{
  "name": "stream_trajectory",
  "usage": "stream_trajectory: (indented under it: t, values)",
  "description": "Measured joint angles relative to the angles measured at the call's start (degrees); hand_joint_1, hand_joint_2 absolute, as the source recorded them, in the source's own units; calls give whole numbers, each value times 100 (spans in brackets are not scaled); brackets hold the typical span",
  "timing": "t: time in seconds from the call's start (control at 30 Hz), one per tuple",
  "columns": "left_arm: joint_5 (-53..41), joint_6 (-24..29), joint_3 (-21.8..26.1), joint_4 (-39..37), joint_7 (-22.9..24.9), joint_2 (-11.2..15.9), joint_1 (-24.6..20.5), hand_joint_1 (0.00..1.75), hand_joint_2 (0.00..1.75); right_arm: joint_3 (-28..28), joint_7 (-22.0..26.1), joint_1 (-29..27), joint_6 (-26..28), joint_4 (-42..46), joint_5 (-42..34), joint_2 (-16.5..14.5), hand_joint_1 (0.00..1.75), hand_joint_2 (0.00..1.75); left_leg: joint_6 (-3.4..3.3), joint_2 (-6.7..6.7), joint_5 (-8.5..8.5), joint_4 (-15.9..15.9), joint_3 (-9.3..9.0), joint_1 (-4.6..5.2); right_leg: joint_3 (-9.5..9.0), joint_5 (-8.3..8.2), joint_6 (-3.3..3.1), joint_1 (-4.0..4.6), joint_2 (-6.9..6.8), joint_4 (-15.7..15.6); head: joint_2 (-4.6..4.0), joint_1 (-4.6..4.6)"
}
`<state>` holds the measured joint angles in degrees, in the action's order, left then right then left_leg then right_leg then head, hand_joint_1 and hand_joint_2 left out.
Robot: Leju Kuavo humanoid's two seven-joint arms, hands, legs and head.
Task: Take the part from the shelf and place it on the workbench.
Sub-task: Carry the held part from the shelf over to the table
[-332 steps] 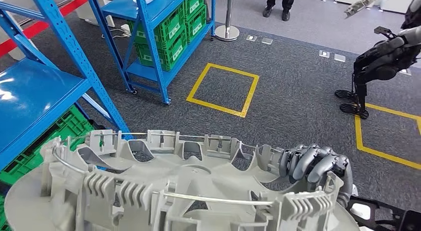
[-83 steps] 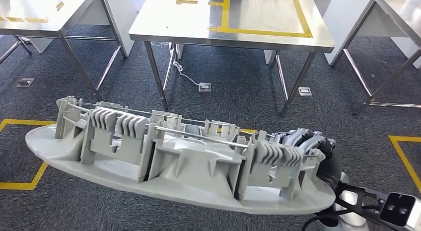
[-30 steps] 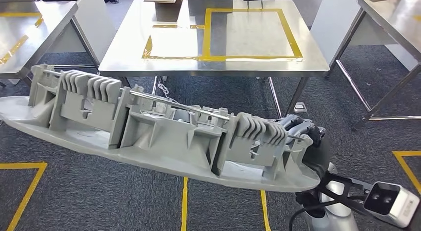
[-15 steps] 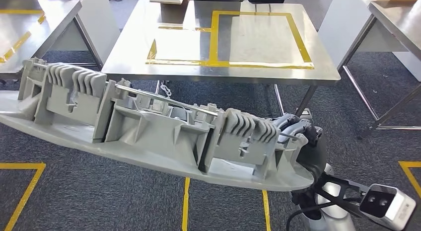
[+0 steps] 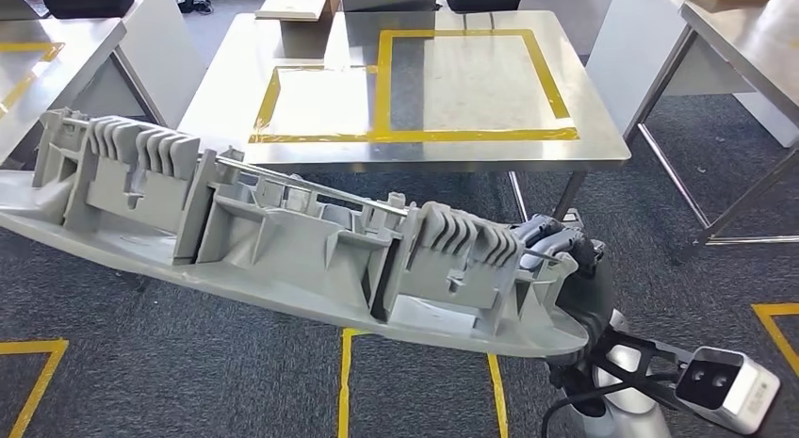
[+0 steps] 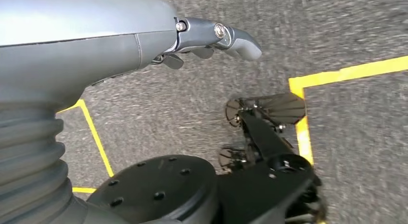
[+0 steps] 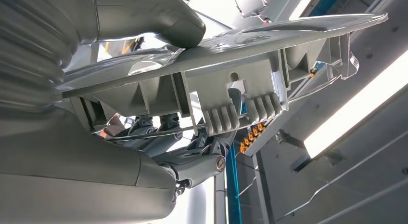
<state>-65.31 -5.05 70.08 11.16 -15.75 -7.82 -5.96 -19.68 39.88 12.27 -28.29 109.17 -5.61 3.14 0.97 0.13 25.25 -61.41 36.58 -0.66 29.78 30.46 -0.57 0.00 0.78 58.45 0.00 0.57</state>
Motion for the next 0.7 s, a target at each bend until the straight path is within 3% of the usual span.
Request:
stream_trajectory:
  t: [0.1,0.17,0.23,0.3,0.33,0.37,0.4,0.47,0.5,0.53,0.63,0.7]
  values:
    - [-2,0,-3,-1,1,-3,-9,0,175,-5,-1,-8,-1,37,1,-2,175,175,-99,-10,56,179,-105,13,-64,42,101,14,9,4,0,-5]
    - [-2,1,-3,3,-2,-8,-12,0,175,-11,-2,-14,-4,68,13,-2,175,175,-175,-15,91,217,-185,-10,-5,55,155,9,-6,195,0,-21]
    - [-2,4,-4,9,-4,-8,-24,0,175,-18,2,-20,-10,88,19,-2,175,175,-229,-17,145,240,-266,-25,343,200,209,-10,-25,764,0,-47]
    - [-2,7,-5,10,-4,-8,-29,0,175,-22,3,-48,-17,92,17,-2,175,175,-242,-18,221,241,-327,-25,850,443,258,-29,-31,1432,0,-63]
    - [-2,7,-5,11,-4,-8,-25,0,175,-24,0,-68,-25,92,19,-2,175,175,-235,-20,263,240,-369,-25,1027,474,272,-37,-33,1586,0,-68]
    - [-2,7,-5,12,-4,-8,-19,0,175,-25,-2,-84,-37,92,20,-2,175,175,-226,-22,307,240,-423,-25,1104,376,275,-42,-37,1544,0,-73]
    - [-2,7,-5,13,-5,-10,-17,0,175,-25,-3,-93,-55,95,20,-2,175,175,-215,-24,354,239,-489,-25,1070,146,267,-45,-43,1297,0,-79]
    - [-2,7,-5,12,-10,-16,-20,0,175,-25,-1,-96,-82,110,20,-2,175,175,-181,-26,454,239,-626,-23,833,-378,214,-31,-61,531,0,-89]
    - [-2,7,-6,13,-14,-18,-28,0,175,-25,1,-94,-87,120,20,-2,175,175,-152,-27,497,242,-667,-20,737,-476,182,-12,-71,251,0,-95]
    - [-2,6,-7,14,-17,-18,-35,0,175,-23,3,-94,-86,129,20,-2,175,175,-116,-25,533,252,-692,-17,678,-511,150,7,-77,93,0,-99]
    - [-2,-2,-9,21,-23,-11,-45,0,175,-21,-4,-98,-83,149,18,-2,175,175,-5,-14,544,185,-755,-16,557,-482,44,12,-64,10,0,-97]
    - [-2,-10,-14,24,-26,-7,-57,0,175,-21,-2,-92,-84,162,10,-3,175,175,39,-13,655,-97,-683,-22,427,-447,-32,-14,-59,-23,0,-74]
